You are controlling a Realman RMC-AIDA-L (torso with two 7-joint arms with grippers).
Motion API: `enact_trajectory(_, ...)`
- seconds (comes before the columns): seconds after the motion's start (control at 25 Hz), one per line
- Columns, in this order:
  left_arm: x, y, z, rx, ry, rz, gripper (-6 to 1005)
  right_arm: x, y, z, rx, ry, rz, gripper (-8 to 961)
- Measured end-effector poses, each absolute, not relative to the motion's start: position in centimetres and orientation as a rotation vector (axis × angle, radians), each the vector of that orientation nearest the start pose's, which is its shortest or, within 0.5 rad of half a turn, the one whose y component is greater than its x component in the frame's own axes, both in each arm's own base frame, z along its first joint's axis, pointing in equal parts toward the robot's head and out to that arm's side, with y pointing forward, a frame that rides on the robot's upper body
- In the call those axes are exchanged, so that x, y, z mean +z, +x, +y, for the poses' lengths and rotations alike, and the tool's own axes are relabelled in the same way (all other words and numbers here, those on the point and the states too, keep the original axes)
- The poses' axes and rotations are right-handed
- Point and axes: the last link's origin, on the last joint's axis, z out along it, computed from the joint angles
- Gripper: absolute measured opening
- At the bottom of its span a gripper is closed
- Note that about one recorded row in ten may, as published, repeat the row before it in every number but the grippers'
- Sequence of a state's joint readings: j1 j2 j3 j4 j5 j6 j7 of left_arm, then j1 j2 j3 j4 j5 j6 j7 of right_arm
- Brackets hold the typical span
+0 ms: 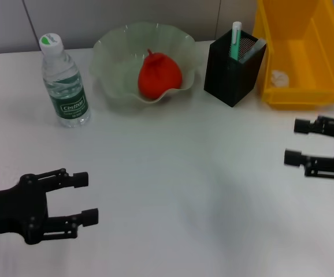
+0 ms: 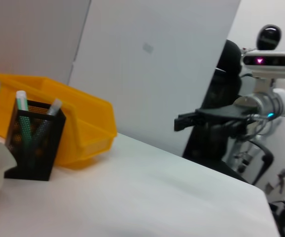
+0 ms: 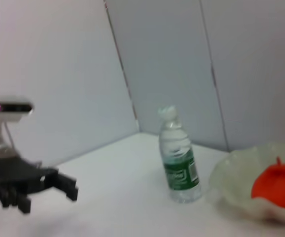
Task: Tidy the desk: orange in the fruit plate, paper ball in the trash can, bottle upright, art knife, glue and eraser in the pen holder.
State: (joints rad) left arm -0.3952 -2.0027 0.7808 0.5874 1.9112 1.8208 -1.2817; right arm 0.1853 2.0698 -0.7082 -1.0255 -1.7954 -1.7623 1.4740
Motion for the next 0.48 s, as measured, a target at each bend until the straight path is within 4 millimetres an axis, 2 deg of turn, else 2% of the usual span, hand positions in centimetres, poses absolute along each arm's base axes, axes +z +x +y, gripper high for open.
enact_trajectory(0.48, 1.9, -28.5, 27.0, -0.764, -2.996, -0.641, 827, 5.9, 29.7, 25.4, 0.739, -2.646, 0.614, 784)
